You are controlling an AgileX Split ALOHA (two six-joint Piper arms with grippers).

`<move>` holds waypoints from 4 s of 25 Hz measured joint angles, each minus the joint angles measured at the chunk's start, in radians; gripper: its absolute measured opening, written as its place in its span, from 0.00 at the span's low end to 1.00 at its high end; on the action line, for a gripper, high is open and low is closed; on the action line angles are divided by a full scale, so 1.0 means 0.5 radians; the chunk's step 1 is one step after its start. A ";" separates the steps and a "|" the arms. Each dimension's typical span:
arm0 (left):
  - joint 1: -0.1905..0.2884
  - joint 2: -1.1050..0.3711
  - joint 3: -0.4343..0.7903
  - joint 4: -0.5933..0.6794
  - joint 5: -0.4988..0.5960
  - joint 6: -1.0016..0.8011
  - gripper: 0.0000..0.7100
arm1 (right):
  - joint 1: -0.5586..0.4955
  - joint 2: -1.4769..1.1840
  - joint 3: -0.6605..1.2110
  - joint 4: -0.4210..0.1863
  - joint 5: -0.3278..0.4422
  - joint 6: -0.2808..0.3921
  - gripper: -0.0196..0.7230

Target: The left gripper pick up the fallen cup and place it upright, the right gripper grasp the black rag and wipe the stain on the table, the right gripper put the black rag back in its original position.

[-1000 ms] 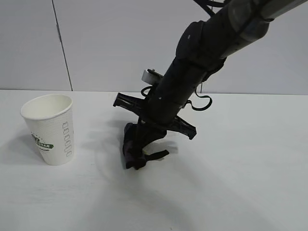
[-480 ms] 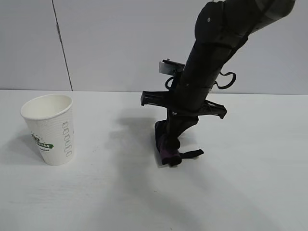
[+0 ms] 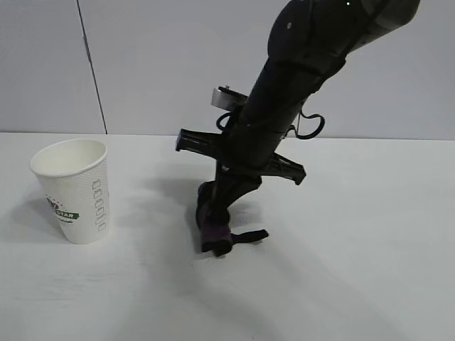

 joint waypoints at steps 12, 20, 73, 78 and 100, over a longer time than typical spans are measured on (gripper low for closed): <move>0.000 0.000 0.000 0.000 0.000 0.000 0.93 | 0.258 0.118 0.000 0.270 -0.481 0.001 0.07; 0.000 0.000 0.000 0.000 0.000 0.000 0.93 | 0.282 0.204 0.000 0.371 -0.540 0.002 0.07; 0.000 0.000 0.000 0.000 0.000 0.000 0.93 | -0.355 -0.121 0.000 -0.779 0.615 0.159 0.68; 0.000 0.000 0.000 0.000 0.000 0.000 0.93 | -0.358 -0.134 0.000 -0.731 0.619 0.165 0.72; 0.000 0.000 0.000 0.000 0.000 0.000 0.93 | -0.358 -1.688 0.000 -0.502 1.079 0.159 0.72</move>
